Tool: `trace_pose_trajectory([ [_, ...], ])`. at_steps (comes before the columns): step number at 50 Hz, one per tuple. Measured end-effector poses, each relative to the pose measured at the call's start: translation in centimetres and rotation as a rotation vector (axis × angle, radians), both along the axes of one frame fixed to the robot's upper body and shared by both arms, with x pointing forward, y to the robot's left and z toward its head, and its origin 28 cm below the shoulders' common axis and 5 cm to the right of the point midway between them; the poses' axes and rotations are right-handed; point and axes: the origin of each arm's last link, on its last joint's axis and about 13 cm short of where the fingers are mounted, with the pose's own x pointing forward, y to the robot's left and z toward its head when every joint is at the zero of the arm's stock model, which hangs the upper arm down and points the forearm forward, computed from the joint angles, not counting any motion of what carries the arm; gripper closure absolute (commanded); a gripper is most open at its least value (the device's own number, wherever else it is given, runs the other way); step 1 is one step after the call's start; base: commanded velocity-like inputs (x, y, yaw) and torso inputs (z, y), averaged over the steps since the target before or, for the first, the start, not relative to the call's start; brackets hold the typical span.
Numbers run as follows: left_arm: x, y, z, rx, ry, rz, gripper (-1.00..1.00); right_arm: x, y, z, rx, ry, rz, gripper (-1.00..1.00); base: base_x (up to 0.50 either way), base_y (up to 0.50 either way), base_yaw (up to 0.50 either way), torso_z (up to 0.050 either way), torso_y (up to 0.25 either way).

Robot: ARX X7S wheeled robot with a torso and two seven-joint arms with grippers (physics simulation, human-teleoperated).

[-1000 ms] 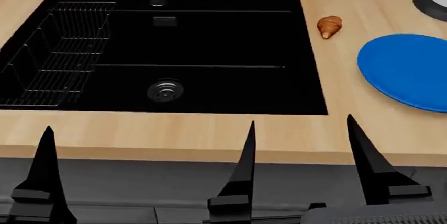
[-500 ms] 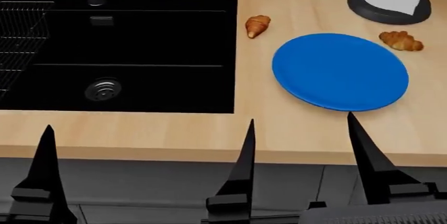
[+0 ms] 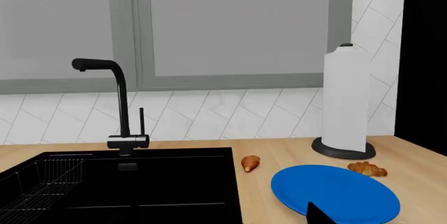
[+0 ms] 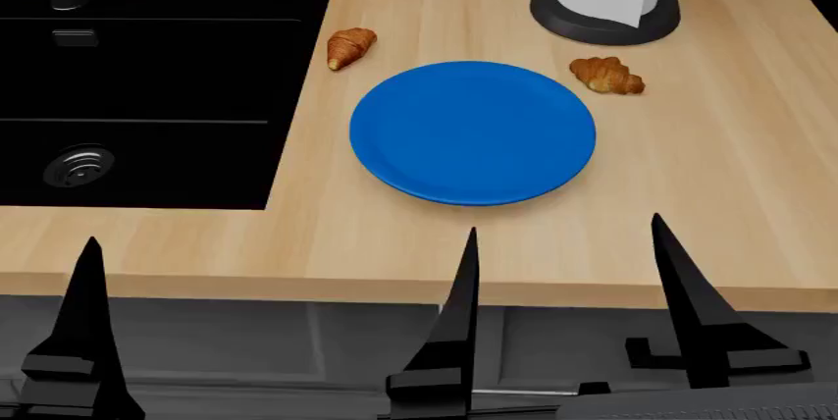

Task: Place the pastries on the plates.

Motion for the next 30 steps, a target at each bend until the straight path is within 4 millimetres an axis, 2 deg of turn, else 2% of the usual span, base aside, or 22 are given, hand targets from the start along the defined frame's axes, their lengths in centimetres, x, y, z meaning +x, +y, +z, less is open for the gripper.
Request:
trace_pose_trajectory([
  [11,0.04,0.01,-0.01,0.000,0.001,-0.003,-1.00,0.01,0.00,0.07,-0.006,-0.002,-0.003,-1.00,0.00,-0.45,0.00,0.000,0.000],
  [21,0.10,0.04,0.01,0.000,0.001,-0.003,-1.00,0.07,0.30,0.20,-0.026,-0.009,0.016,-1.00,0.00,-0.01,0.00,0.000,0.000],
  [30,0.06,0.04,-0.02,-0.002,0.003,-0.007,-1.00,-0.06,0.55,0.35,-0.051,-0.026,0.028,-1.00,0.31,0.00,0.00,0.000,0.000],
])
